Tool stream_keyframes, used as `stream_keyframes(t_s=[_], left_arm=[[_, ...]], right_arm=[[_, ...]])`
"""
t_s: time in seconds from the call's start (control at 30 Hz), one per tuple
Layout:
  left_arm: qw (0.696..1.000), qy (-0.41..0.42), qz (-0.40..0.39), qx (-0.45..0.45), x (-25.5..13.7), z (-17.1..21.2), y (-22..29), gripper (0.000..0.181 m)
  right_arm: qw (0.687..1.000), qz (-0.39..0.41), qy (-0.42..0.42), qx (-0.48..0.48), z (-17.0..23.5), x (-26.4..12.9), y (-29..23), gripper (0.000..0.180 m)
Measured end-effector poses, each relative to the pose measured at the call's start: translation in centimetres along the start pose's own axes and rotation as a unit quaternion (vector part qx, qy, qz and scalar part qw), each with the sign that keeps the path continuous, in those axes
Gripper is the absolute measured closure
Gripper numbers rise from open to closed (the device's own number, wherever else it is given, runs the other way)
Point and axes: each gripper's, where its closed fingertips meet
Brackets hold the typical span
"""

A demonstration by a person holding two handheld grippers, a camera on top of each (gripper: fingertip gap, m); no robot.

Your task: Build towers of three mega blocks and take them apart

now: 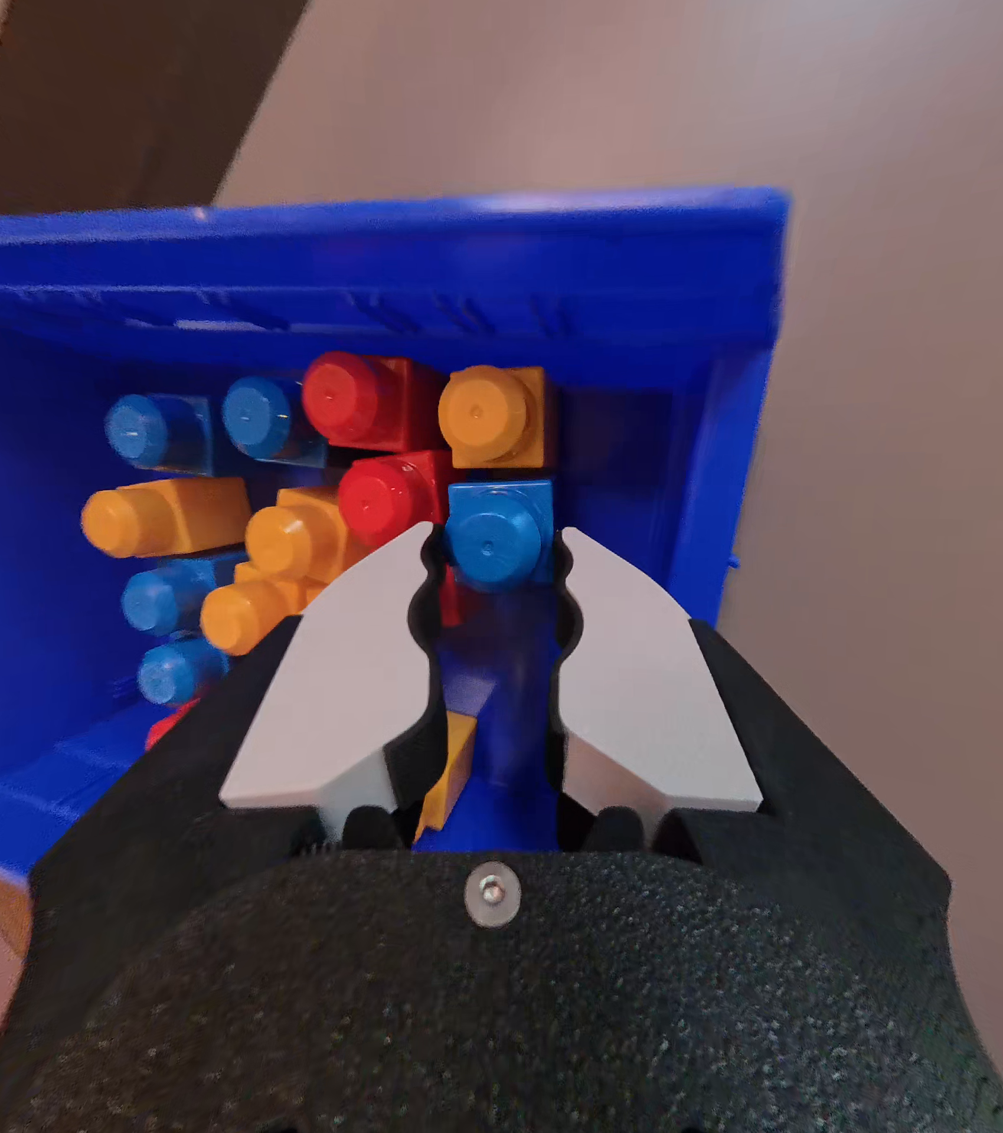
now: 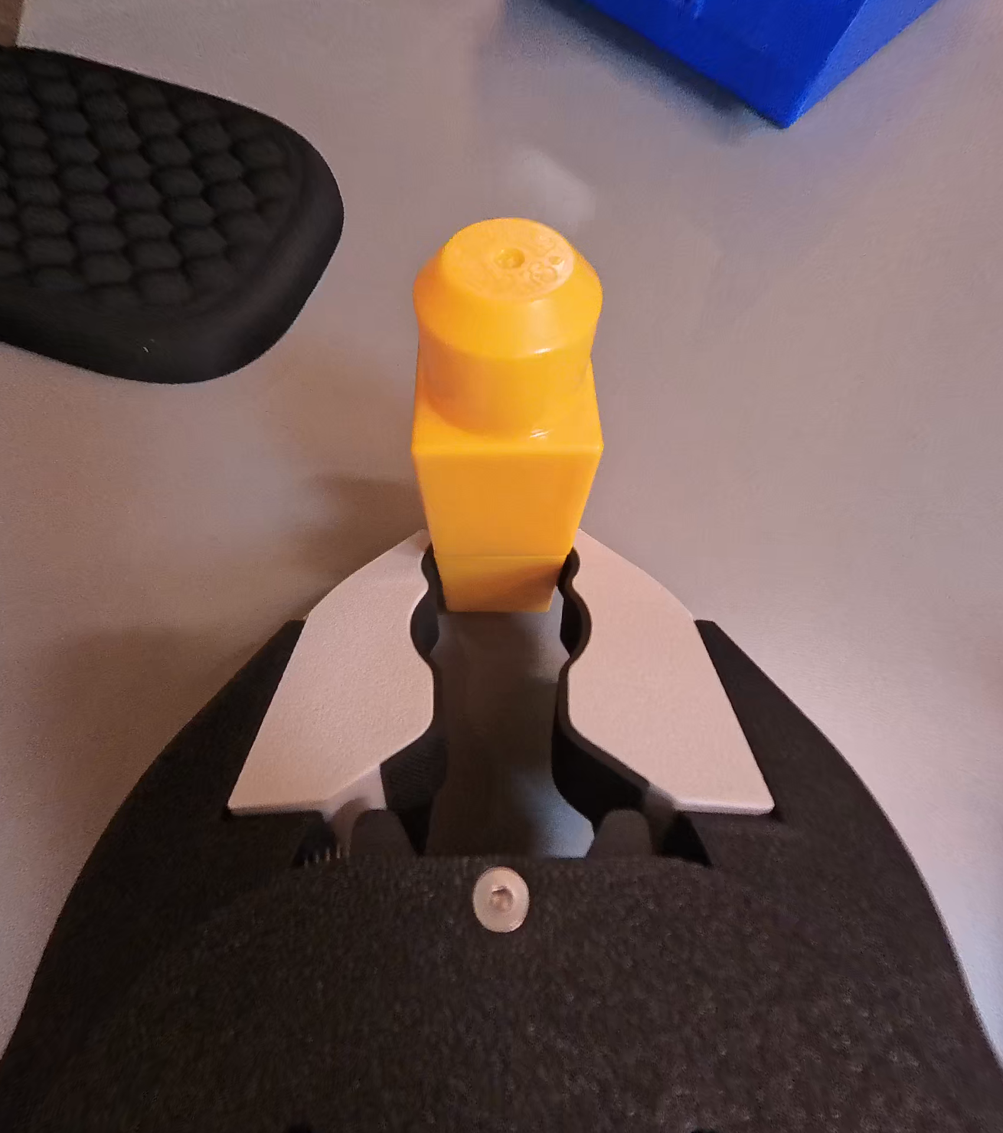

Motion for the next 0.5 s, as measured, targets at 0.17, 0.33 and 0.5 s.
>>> stream_keyframes(t_s=[0.17, 0.33, 0.5], left_arm=[[0.991, 0.124, 0.022, 0.043, -8.7, -3.9, 3.1, 0.148], [0.950, 0.196, 0.189, 0.155, -14.9, -7.7, 15.0, 0.148], [0.923, 0.143, 0.244, 0.260, -14.4, -9.0, 23.6, 0.148]], right_arm=[[1.000, -0.003, 0.024, 0.012, -1.0, -0.5, 0.2, 0.143], [0.999, -0.042, 0.028, 0.012, -1.7, -0.7, -1.3, 0.143], [0.998, -0.058, -0.001, -0.016, -2.1, -0.8, -3.3, 0.143]])
Point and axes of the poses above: each gripper's, where its closed fingertips meet, x out along the fingers, z out of its underside, y = z × x across the jaws, and after that the axes turned 6 degrees about z, right-handed
